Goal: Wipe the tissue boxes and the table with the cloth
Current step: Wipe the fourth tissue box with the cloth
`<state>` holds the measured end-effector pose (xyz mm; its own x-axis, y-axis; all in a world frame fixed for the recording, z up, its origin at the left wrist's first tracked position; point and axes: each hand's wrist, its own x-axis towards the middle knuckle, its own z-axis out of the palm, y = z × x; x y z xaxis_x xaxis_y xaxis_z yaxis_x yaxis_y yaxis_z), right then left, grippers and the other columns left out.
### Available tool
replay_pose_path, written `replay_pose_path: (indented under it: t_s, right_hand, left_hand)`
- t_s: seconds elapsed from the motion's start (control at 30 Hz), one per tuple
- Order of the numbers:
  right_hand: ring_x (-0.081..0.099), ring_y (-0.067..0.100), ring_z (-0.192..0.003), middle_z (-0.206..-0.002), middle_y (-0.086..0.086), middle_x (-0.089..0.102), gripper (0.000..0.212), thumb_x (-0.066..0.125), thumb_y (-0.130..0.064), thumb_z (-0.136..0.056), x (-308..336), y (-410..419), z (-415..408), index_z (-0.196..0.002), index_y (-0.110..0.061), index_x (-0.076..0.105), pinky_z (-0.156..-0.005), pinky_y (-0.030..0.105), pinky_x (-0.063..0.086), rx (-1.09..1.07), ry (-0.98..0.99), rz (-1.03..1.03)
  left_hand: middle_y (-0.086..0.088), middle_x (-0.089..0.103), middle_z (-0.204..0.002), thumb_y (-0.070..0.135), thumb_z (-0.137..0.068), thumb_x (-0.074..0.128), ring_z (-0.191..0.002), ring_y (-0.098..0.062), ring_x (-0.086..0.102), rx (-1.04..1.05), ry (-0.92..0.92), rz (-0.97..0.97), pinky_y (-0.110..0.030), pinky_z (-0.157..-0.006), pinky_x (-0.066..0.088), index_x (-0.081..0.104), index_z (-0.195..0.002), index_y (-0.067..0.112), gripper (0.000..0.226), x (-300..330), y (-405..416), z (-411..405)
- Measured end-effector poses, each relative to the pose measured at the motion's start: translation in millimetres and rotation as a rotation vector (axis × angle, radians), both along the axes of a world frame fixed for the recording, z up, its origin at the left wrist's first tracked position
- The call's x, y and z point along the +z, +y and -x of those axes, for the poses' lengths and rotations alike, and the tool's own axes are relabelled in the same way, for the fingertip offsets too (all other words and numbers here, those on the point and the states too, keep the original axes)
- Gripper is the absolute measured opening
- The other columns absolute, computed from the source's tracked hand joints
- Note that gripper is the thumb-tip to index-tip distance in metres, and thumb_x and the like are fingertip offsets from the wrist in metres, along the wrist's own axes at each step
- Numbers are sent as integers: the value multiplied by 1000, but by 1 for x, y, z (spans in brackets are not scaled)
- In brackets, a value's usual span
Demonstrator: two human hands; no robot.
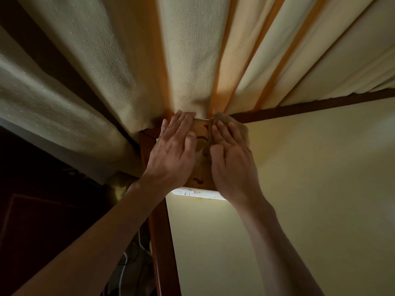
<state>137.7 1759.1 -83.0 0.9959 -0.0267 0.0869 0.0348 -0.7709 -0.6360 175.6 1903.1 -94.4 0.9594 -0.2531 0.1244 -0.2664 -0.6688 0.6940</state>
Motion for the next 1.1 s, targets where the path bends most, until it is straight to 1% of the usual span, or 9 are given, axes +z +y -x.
replay_pose_path:
  t_s: [0.13, 0.2, 0.3, 0.4, 0.5, 0.7, 0.9, 1.0, 1.1]
  right_hand:
    - [64, 7, -122, -132, -5, 70, 40, 47, -26, -97, 9, -28, -14, -125, -17, 74, -106, 26, 49, -104, -261, -225]
    - [68, 9, -116, -124, 3, 73, 29, 60, -16, -96, 6, -45, -26, -120, -10, 76, -104, 23, 50, -83, -358, -160]
    - [67, 8, -118, -125, 3, 73, 28, 66, -18, -98, -2, -53, -42, -123, -10, 75, -106, 29, 51, 32, -284, -142]
    - [68, 4, -113, -123, -1, 73, 28, 68, -21, -99, -10, -50, -42, -125, -13, 74, -102, 24, 52, 24, -231, -190]
    - [70, 7, -107, -119, -1, 74, 26, 66, -18, -100, -16, -47, -36, -123, -12, 74, -96, 20, 53, -14, -309, -170]
    - [67, 9, -118, -127, 1, 71, 29, 59, -10, -102, -10, -54, -10, -130, -6, 69, -103, 21, 51, -6, -305, -96]
    - [53, -28, -101, -114, -35, 57, 31, 54, -10, -105, -9, -60, 18, -134, -16, 66, -93, -1, 41, -39, -199, -150]
    - [53, -15, -115, -126, -13, 63, 31, 60, -5, -101, -15, -62, 29, -131, -6, 67, -96, 2, 44, -31, -274, -140]
    - [55, 1, -127, -137, -2, 60, 37, 61, -8, -100, -22, -68, 36, -137, -4, 62, -105, 21, 49, 61, -280, -121]
  left_hand:
    - [1, 29, -164, 35, -97, 18, -153, -4, 10, 79, 26, 134, -31, -127, 0, 32, -158, 15, 65, 14, 0, 12]
    - [0, 33, -162, 32, -96, 19, -152, -8, 18, 178, 62, 142, -36, -127, 10, 35, -156, 15, 64, 16, -3, 22]
    - [-11, 45, -151, 29, -99, 24, -140, -21, 41, 278, -21, 109, -48, -118, 34, 44, -144, 7, 54, 11, -7, 49]
    - [-40, 35, -149, 13, -100, 42, -141, -53, 34, 230, -135, -109, -70, -113, 30, 42, -125, -4, 30, -11, -15, 63]
    - [-12, 24, -165, 33, -97, 19, -154, -23, 14, 371, 87, -97, -46, -124, 1, 42, -144, 4, 59, -6, -26, 53]
    - [-5, 50, -152, 44, -102, 24, -152, -19, 26, 431, -89, -138, -44, -127, 2, 47, -148, 11, 61, -4, -23, 41]
    - [5, 60, -142, 48, -105, 19, -150, -10, 26, 84, -157, -150, -38, -125, -11, 63, -134, 20, 60, 4, 3, 14]
    - [7, 56, -145, 42, -107, 22, -148, 1, 23, -91, -168, -138, -29, -124, -12, 60, -139, 19, 55, 8, 12, -1]
    - [13, 40, -148, 35, -109, 34, -134, 31, -1, -245, -147, -153, -8, -114, -14, 55, -145, 20, 44, 12, 18, -14]
